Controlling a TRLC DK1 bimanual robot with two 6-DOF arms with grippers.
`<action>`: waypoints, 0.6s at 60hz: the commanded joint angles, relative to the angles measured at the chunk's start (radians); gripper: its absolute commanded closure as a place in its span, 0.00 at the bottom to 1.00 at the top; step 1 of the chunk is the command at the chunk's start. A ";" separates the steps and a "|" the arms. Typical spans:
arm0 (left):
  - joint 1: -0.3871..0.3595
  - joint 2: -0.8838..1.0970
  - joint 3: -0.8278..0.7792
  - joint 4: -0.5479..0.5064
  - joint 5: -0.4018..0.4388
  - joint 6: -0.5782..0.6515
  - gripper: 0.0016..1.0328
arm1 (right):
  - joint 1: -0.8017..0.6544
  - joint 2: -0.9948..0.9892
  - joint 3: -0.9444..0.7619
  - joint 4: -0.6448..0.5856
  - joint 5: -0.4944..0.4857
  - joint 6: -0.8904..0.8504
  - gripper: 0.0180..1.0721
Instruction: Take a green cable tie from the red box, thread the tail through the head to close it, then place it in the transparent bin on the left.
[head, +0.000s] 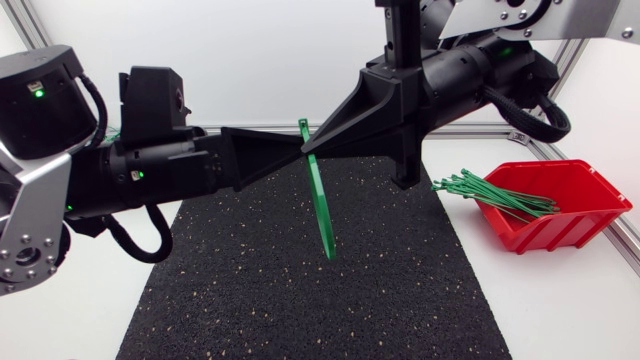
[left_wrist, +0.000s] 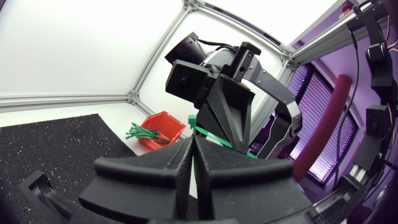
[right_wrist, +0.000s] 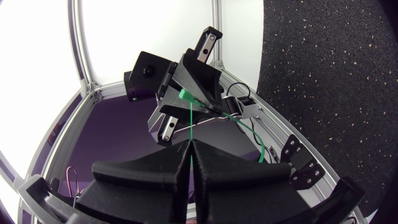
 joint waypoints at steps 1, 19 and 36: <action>-0.011 -0.017 0.014 -0.002 0.000 0.008 0.97 | 0.000 0.016 -0.014 0.004 -0.008 0.007 0.95; -0.013 -0.017 0.000 -0.002 0.000 0.011 0.97 | -0.004 0.010 0.003 0.004 -0.008 0.013 0.95; -0.011 -0.014 -0.003 -0.002 -0.003 0.015 0.97 | -0.002 0.002 0.008 0.004 -0.006 0.015 0.95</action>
